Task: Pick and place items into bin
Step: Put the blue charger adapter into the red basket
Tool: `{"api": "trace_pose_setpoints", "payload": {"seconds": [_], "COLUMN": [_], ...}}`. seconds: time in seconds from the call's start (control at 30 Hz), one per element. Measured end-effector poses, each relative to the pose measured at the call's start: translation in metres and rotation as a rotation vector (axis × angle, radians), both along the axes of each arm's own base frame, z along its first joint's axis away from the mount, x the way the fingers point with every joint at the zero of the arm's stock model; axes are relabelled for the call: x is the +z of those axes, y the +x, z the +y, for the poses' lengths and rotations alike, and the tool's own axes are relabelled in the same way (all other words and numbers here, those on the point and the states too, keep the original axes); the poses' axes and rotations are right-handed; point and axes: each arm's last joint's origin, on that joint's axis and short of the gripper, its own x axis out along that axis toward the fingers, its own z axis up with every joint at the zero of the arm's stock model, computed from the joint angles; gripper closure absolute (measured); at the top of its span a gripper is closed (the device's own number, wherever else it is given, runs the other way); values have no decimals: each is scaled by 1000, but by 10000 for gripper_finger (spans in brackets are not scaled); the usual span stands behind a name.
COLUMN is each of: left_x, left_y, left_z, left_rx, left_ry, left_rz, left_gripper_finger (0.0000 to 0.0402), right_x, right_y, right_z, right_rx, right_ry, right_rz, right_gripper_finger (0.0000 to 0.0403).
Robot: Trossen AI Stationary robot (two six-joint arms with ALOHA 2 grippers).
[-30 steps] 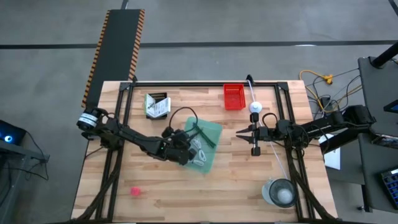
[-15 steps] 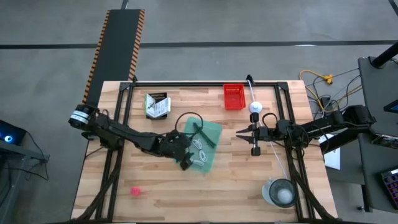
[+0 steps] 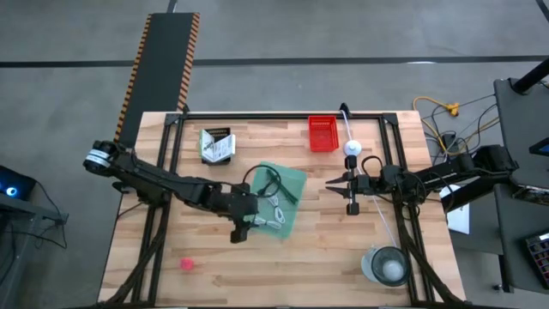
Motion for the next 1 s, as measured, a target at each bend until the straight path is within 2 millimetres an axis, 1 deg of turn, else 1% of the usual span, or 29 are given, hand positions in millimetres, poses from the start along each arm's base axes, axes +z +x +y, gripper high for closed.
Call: {"api": "trace_pose_setpoints", "payload": {"seconds": [0.07,0.13,0.3,0.4,0.53,0.67,0.77,0.87,1.0], "left_x": [-1,-5,-12,-14,-20,-29,-29,-29,-32], "left_y": [-1,-5,-21,-34,-55,-71,-76,-77,-79], "left_z": [0,3,8,12,18,23,25,26,27], "left_rx": [14,53,107,120,140,196,197,203,130], "left_ry": [-9,-21,6,54,140,183,219,260,295], "left_rz": [15,79,295,458,667,801,848,853,868], "left_gripper_finger": [194,175,116,95,94,101,104,105,105], "right_x": [0,0,0,0,0,0,0,0,0], "right_y": [0,0,0,0,0,0,0,0,0], "right_z": [0,0,0,0,0,0,0,0,0], "right_rx": [0,0,0,0,0,0,0,0,0], "right_ry": [0,0,1,0,0,2,0,0,0], "right_rz": [0,0,0,0,0,0,0,0,0], "right_gripper_finger": [355,355,355,355,355,355,355,355,355]}}
